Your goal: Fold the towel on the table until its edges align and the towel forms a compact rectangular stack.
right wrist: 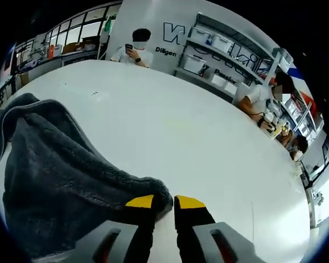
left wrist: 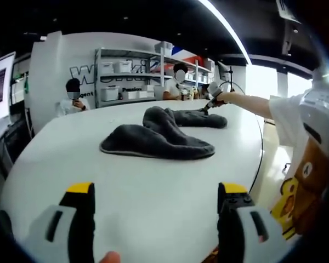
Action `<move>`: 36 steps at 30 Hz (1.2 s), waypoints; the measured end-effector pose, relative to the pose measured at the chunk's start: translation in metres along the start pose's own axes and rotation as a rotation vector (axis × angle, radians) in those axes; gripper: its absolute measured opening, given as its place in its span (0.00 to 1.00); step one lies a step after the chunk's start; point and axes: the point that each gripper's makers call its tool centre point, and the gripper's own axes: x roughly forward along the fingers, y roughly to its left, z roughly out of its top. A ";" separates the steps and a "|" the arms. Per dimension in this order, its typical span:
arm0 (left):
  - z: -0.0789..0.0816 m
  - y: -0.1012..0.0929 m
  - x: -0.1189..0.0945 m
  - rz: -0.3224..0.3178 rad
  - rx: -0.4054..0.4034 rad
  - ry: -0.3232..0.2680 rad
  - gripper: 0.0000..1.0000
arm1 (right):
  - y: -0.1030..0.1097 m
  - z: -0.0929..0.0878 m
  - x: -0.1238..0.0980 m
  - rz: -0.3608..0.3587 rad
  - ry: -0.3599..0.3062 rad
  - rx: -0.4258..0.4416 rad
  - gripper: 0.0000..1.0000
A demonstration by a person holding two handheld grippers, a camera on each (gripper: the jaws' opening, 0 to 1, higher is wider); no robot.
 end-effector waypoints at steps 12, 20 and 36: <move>0.000 -0.007 0.005 -0.031 -0.002 -0.015 0.98 | -0.006 0.018 -0.027 0.018 -0.116 0.008 0.41; 0.002 -0.014 0.009 -0.058 0.007 -0.025 0.98 | 0.024 0.013 -0.063 0.091 -0.193 0.036 0.54; 0.004 -0.024 0.009 -0.092 0.015 -0.043 0.98 | 0.079 0.024 -0.114 0.202 -0.263 -0.005 0.67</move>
